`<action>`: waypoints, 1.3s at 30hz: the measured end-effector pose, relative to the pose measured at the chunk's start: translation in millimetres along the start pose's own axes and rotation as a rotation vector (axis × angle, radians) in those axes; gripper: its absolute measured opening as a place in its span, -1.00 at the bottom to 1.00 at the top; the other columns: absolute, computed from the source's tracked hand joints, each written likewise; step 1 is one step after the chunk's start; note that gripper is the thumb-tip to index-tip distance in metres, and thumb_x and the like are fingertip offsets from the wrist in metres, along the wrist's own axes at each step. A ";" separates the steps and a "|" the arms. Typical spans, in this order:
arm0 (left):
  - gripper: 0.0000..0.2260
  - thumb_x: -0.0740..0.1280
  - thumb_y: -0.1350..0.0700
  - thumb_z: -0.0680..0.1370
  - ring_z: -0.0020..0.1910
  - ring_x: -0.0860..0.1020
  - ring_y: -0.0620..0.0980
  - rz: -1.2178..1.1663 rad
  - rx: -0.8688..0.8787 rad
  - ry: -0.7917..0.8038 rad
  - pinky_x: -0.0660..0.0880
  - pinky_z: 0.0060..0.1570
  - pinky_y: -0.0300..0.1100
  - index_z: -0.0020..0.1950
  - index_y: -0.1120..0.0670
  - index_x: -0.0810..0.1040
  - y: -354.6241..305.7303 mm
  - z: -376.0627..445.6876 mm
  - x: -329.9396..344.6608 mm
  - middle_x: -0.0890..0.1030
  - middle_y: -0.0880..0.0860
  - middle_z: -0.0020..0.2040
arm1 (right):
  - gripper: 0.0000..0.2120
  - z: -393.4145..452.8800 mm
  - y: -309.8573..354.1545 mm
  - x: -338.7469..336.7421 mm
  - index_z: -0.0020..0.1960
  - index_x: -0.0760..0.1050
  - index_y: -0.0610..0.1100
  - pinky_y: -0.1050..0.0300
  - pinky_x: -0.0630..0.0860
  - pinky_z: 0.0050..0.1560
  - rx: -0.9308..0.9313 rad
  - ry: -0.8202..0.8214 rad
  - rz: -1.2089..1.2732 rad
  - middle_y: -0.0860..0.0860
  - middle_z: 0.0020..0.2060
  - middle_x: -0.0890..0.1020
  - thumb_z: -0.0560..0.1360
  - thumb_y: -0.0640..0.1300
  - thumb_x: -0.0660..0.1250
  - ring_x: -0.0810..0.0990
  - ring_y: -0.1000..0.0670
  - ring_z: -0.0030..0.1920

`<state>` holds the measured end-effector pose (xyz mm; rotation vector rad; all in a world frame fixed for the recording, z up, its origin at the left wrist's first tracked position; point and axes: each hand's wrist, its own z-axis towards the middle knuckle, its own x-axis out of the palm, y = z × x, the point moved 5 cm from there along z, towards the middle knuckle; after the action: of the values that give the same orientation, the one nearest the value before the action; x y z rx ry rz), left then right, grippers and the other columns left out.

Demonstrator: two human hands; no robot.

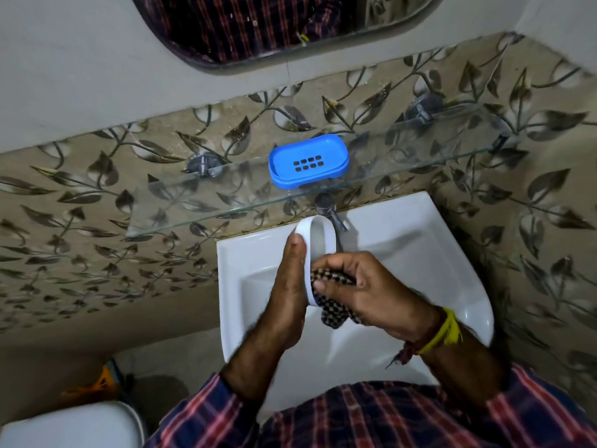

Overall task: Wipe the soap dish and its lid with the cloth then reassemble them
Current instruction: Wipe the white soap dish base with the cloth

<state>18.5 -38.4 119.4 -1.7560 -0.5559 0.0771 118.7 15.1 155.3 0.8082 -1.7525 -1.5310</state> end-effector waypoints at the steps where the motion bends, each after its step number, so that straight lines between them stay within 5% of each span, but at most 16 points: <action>1: -0.42 0.07 -0.30 0.66 0.25 0.61 0.29 0.015 -0.014 -0.024 0.57 0.22 0.19 0.39 0.09 0.56 -0.5 0.8 -2.5 0.66 0.30 0.21 | -0.85 -1.4 -1.0 2.5 0.10 0.61 -0.29 0.32 0.54 -0.23 0.013 0.030 -0.017 -0.08 -0.13 0.72 0.56 -0.36 0.31 0.66 0.15 -0.23; 5: -0.35 0.01 -0.29 0.66 0.05 0.72 0.14 0.012 -0.113 0.013 0.66 -0.14 -0.10 0.29 0.20 0.62 7.0 0.5 3.2 0.74 0.23 0.07 | -0.82 3.7 2.2 -6.5 0.00 0.65 -0.20 0.06 0.66 -0.07 -0.027 -0.148 -0.184 -0.09 -0.14 0.74 0.51 -0.38 0.33 0.71 -0.06 -0.14; 11: -0.43 0.08 -0.30 0.63 -0.08 0.73 0.09 -0.079 -0.090 -0.002 0.66 -0.23 -0.09 0.16 0.07 0.72 -2.2 6.0 0.4 0.75 0.18 0.01 | -0.76 3.8 11.2 6.0 -0.17 0.63 0.00 0.37 0.50 -0.14 -0.128 0.004 -0.465 0.25 -0.24 0.59 0.44 -0.34 0.41 0.60 0.19 -0.14; 18: -0.47 0.08 -0.25 0.67 0.01 0.72 0.08 -0.080 -0.059 0.015 0.67 -0.07 -0.08 0.20 0.07 0.70 -9.8 7.0 0.7 0.74 0.18 0.06 | -0.78 -4.8 12.6 4.8 -0.01 0.67 -0.02 0.09 0.62 -0.02 -0.110 -0.111 -0.478 0.05 -0.11 0.68 0.39 -0.25 0.51 0.64 0.08 -0.07; 23: -0.45 0.08 -0.24 0.67 0.28 0.62 0.15 -0.062 -0.028 -0.003 0.56 0.26 0.01 0.39 0.12 0.57 -5.4 5.6 5.0 0.66 0.21 0.27 | -0.71 -9.7 27.2 11.9 -0.09 0.65 0.02 0.03 0.50 -0.09 -0.283 0.023 -1.169 0.09 -0.18 0.65 0.36 -0.32 0.35 0.50 -0.04 -0.06; 29: -0.47 0.09 -0.23 0.67 0.22 0.66 0.20 -0.075 -0.026 -0.013 0.65 0.03 -0.06 0.29 0.11 0.64 -11.2 6.2 1.7 0.70 0.21 0.20 | -0.74 -16.2 25.0 20.6 -0.19 0.64 0.02 0.05 0.46 -0.13 -0.401 -0.144 -1.372 0.05 -0.23 0.60 0.33 -0.30 0.29 0.56 -0.12 -0.11; 33: -0.49 0.13 -0.28 0.59 0.09 0.64 0.02 -0.043 -0.072 0.022 0.62 0.01 -0.14 0.17 0.05 0.66 -4.8 -0.3 9.1 0.62 0.13 0.18 | -0.87 -6.6 24.9 -1.1 -0.16 0.65 -0.02 0.02 0.44 -0.14 -0.287 -0.288 -1.326 0.01 -0.18 0.61 0.34 -0.21 0.41 0.54 -0.15 -0.08; 39: -0.45 0.02 -0.21 0.69 -0.05 0.74 0.00 -0.138 -0.069 0.018 0.67 -0.21 -0.12 0.03 -0.01 0.78 -10.0 8.1 -0.5 0.76 0.10 0.02 | -0.81 -16.8 21.2 14.2 -0.12 0.65 -0.04 0.03 0.47 -0.20 -0.338 -0.165 -1.377 0.00 -0.14 0.61 0.34 -0.28 0.40 0.55 -0.15 -0.07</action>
<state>12.0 -29.7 126.5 -1.7785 -0.6718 -0.0549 123.4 -3.5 179.0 1.9152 -0.8396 -2.6618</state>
